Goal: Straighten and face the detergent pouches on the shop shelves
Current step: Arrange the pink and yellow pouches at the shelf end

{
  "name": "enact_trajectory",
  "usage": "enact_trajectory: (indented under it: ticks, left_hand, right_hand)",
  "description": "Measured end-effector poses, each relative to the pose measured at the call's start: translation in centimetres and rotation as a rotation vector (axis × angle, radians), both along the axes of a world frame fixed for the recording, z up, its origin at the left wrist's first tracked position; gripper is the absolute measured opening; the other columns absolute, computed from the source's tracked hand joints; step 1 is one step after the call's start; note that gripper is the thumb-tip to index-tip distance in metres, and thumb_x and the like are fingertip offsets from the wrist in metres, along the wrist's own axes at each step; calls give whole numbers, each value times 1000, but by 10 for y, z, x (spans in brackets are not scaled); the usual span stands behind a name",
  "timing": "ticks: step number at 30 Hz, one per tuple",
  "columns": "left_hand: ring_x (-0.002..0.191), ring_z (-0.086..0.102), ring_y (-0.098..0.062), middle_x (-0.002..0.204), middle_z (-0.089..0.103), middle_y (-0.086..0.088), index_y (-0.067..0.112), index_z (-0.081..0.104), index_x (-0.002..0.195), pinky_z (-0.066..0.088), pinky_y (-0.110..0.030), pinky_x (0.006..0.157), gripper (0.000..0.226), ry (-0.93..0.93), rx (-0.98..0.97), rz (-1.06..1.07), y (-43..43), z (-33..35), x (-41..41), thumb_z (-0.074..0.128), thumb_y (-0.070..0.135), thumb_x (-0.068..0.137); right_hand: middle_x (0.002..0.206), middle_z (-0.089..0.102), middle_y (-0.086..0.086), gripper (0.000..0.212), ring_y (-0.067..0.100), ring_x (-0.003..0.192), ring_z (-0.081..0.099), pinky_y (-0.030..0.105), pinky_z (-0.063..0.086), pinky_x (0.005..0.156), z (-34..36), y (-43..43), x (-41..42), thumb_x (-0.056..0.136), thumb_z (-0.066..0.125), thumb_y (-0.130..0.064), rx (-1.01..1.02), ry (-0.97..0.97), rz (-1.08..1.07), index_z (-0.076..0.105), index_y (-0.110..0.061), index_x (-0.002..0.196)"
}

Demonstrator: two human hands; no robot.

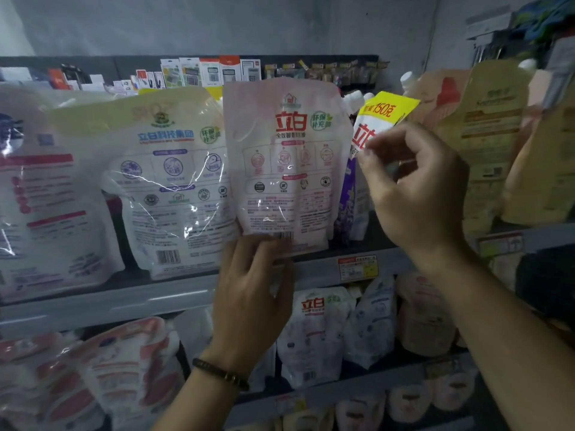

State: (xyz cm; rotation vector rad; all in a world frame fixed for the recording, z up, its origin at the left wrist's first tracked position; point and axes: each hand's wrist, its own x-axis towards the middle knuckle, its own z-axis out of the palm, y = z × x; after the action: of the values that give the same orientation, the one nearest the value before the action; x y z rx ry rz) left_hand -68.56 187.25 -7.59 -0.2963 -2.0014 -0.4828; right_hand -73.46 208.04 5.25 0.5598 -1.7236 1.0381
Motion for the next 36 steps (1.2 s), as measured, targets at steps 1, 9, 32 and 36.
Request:
enact_trajectory:
  ticks: [1, 9, 32, 36]
  left_hand:
    - [105, 61, -31, 114, 63, -7, 8, 71, 109, 53, -40, 85, 14, 12, 13, -48, 2, -10, 6, 68, 13, 96]
    - [93, 59, -8, 121, 57, 6, 18, 70, 112, 47, -15, 80, 16, -264, 98, -236, 18, -106, 19, 71, 12, 97]
    - [113, 68, -30, 134, 65, -9, 26, 58, 146, 59, -42, 88, 42, -788, -62, 199, -3, -104, -45, 54, 41, 107]
    - [105, 69, -27, 121, 72, -8, 28, 72, 129, 54, -36, 82, 32, -768, -14, 173, -8, -104, -54, 47, 37, 111]
  right_hand:
    - [85, 72, -6, 9, 5, 78, 67, 15, 49, 71, -12, 2, 3, 97, 72, -20, -24, -25, 10, 73, -12, 93]
    - [80, 71, -12, 8, 10, 74, 68, 29, 55, 64, -102, 11, 18, 96, 74, -15, -194, -284, 36, 73, -18, 89]
    - [138, 65, -6, 41, 15, 122, 65, 42, 55, 107, -276, -7, 15, 100, 67, -9, -409, -1242, 460, 64, -33, 133]
    - [157, 45, -10, 70, 20, 146, 48, 37, 45, 113, -289, -12, 14, 101, 64, -5, -432, -1343, 565, 38, -31, 160]
